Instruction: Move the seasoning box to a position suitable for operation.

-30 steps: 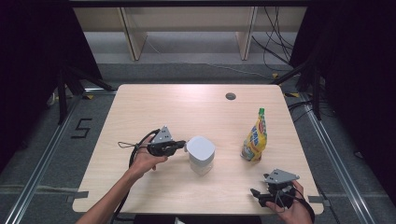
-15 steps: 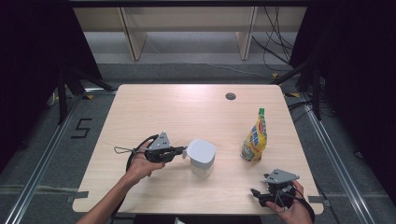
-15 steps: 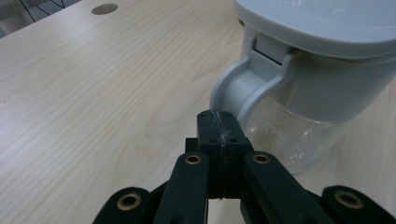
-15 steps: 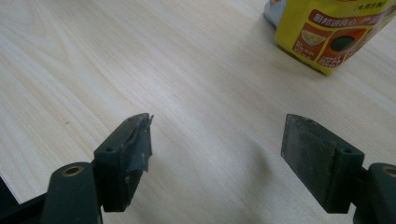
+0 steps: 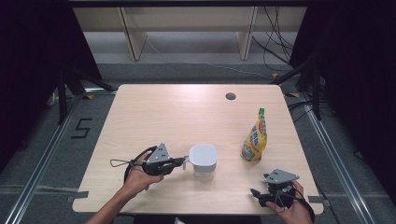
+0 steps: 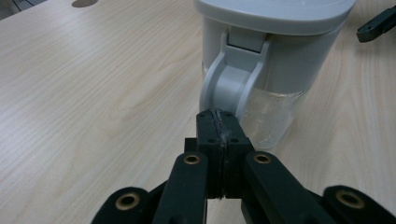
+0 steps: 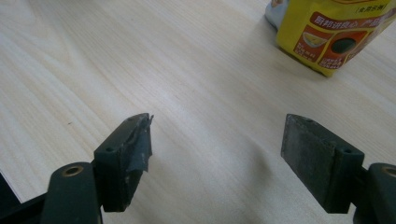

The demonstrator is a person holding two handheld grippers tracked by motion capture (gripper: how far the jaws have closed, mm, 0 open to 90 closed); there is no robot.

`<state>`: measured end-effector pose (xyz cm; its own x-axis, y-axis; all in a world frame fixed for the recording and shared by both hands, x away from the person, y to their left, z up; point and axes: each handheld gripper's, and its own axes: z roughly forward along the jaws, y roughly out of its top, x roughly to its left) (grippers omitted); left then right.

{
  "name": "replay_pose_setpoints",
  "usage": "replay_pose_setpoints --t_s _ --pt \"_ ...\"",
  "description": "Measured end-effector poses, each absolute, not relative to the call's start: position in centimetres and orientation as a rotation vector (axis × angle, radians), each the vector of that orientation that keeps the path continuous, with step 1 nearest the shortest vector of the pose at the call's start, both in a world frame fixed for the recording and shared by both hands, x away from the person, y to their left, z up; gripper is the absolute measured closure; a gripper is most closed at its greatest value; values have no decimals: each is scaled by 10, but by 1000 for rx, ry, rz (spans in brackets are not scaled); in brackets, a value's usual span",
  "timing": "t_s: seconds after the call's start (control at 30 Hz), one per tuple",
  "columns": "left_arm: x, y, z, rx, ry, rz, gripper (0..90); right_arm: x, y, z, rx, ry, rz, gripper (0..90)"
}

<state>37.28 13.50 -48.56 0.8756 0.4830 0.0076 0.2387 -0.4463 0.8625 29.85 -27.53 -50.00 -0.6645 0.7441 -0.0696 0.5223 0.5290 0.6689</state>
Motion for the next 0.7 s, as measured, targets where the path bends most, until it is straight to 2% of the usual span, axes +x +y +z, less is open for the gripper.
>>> replay_pose_setpoints --t_s 0.07,0.27,0.43,0.5,0.7 --pt "373 136 -486 2052 522 309 864 299 -275 -500 1035 2423 892 253" --pt "374 149 -486 2020 523 297 730 298 -276 -500 1054 2404 905 251" --pt "372 153 -485 2017 459 327 575 298 -276 -500 1045 2414 892 250" --pt "370 152 -486 2004 492 314 513 298 -275 -500 1045 2415 891 249" --pt "377 141 -492 1993 499 310 474 299 -276 -500 1024 2411 894 249"
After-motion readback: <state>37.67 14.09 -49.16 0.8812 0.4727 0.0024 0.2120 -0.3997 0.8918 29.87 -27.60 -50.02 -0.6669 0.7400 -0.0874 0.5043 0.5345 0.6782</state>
